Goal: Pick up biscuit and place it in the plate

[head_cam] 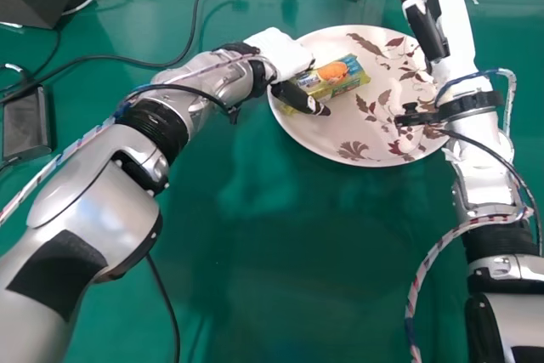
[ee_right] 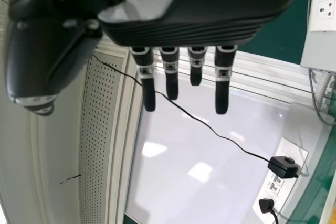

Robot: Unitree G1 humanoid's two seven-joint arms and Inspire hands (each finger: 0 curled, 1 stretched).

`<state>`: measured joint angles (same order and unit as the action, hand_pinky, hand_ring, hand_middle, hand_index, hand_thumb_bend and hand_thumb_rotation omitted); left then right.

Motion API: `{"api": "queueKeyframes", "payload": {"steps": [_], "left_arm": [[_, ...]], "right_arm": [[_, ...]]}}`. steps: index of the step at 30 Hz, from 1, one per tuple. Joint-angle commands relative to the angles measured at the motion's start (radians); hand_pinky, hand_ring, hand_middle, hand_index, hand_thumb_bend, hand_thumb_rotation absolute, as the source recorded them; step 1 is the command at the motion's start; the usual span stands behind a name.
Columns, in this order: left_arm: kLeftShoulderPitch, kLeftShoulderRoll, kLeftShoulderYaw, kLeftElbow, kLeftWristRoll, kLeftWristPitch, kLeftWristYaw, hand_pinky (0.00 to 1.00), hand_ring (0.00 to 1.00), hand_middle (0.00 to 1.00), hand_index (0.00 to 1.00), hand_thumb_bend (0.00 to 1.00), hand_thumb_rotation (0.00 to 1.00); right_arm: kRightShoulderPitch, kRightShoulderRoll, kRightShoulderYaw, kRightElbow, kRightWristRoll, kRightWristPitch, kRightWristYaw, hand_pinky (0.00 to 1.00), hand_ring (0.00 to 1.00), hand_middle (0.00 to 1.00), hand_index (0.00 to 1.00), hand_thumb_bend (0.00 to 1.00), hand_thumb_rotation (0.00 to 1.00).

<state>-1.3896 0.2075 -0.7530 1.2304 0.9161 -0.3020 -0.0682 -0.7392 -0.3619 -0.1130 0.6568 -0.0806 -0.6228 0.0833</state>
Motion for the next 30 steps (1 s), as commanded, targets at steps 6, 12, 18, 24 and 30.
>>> {"api": "queueKeyframes", "payload": {"steps": [6,12,18,24,30], "left_arm": [[0.022,0.032,0.048,-0.032,-0.044,-0.049,0.110,0.63,0.73,0.83,0.81,1.00,0.92],[0.033,0.059,0.079,-0.046,-0.066,-0.088,0.149,0.64,0.76,0.84,0.83,1.00,0.95],[0.054,0.087,0.101,-0.085,-0.082,-0.120,0.164,0.66,0.78,0.83,0.83,1.00,0.98],[0.072,0.121,0.129,-0.136,-0.094,-0.155,0.172,0.66,0.77,0.84,0.84,1.00,1.00],[0.091,0.153,0.155,-0.183,-0.105,-0.185,0.178,0.66,0.78,0.85,0.85,1.00,1.00]], "right_arm": [[-0.006,-0.010,0.003,0.010,-0.014,-0.004,-0.015,0.67,0.88,0.93,0.93,0.85,0.25],[-0.008,-0.014,0.008,0.015,-0.034,0.003,-0.029,0.69,0.89,0.95,0.95,0.81,0.26],[-0.009,-0.020,0.015,0.021,-0.061,0.002,-0.049,0.68,0.89,0.95,0.95,0.78,0.26],[-0.010,-0.032,0.024,0.028,-0.076,0.003,-0.053,0.67,0.87,0.92,0.90,0.78,0.26],[-0.014,-0.039,0.030,0.035,-0.078,0.004,-0.052,0.65,0.84,0.89,0.85,0.80,0.24]]}}
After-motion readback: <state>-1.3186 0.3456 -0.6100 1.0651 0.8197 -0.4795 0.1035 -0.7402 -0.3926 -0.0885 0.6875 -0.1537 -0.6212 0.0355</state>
